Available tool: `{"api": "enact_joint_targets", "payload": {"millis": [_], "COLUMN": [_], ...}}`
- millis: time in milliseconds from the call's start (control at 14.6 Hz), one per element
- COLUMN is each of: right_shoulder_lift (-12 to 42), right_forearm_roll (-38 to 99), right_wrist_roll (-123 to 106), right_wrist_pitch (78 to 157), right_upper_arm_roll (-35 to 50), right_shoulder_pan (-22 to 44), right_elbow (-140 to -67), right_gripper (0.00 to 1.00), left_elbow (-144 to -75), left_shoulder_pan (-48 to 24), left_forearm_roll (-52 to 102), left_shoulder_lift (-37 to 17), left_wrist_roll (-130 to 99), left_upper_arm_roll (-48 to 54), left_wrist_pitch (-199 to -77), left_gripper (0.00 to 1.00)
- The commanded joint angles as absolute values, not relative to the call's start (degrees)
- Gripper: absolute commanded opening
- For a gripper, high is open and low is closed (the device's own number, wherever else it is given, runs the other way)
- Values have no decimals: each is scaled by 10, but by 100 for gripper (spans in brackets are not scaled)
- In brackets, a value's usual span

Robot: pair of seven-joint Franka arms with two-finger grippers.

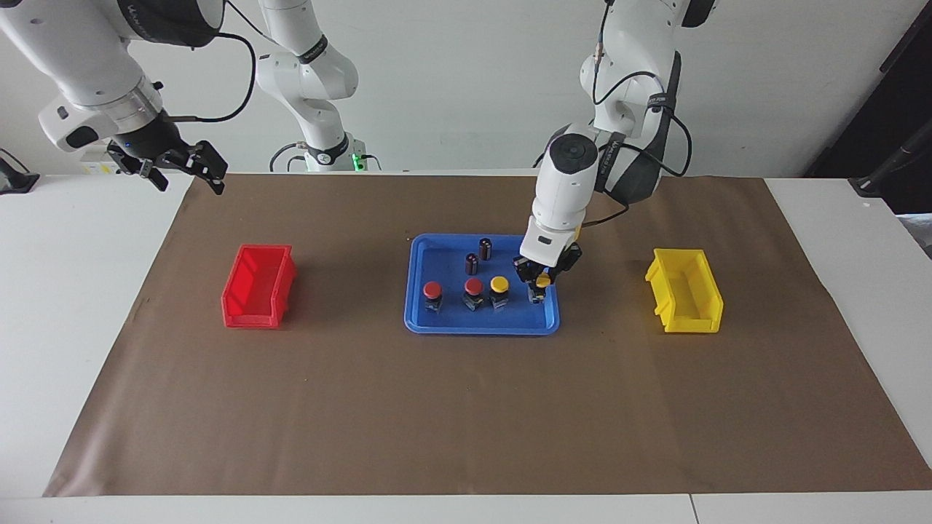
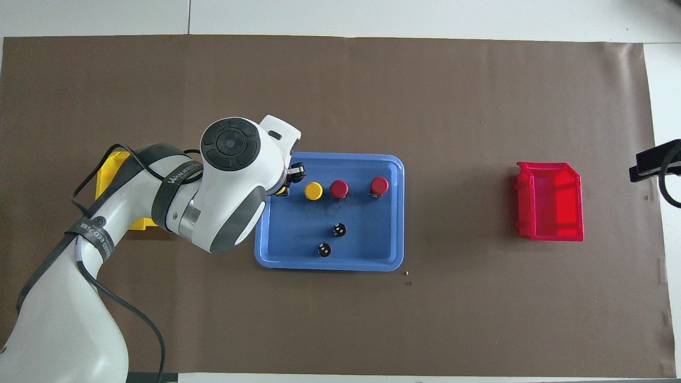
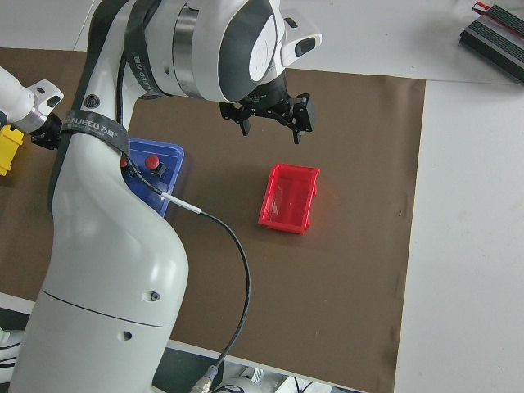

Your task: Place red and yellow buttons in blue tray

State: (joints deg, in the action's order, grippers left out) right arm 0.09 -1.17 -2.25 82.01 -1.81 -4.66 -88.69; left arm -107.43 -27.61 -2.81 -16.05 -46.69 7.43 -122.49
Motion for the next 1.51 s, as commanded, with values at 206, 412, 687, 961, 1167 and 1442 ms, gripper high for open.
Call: {"api": "enact_joint_targets", "payload": {"millis": [206, 412, 687, 961, 1167, 1442], "right_shoulder_lift": [-3, -3, -3, -4, -4, -4], "right_forearm_roll": [-20, -21, -21, -20, -20, -20], "right_wrist_roll": [-38, -38, -38, -31, -31, -32], "right_wrist_pitch": [831, 831, 829, 830, 831, 832], "right_upper_arm_roll": [-17, -17, -16, -17, -16, -16], "right_shoulder_pan": [-42, -42, -42, -42, -42, -43], "right_elbow": [-896, -896, -897, -901, -901, -900], "right_gripper": [100, 100, 100, 100, 100, 100], "left_elbow": [-1077, -1043, -1005, -987, -977, -927], "left_shoulder_pan": [-284, -277, -230, -144, -103, -65], "left_forearm_roll": [-25, -25, -25, -19, -16, -7], "left_shoulder_lift": [-167, -141, -104, -70, -39, -25], "left_wrist_roll": [-466, -456, -370, -173, -124, -53], "left_upper_arm_roll": [62, 60, 58, 57, 56, 55], "left_wrist_pitch": [-1228, -1170, -1106, -1050, -1007, -937], "left_gripper": [59, 71, 100, 100, 100, 100]}}
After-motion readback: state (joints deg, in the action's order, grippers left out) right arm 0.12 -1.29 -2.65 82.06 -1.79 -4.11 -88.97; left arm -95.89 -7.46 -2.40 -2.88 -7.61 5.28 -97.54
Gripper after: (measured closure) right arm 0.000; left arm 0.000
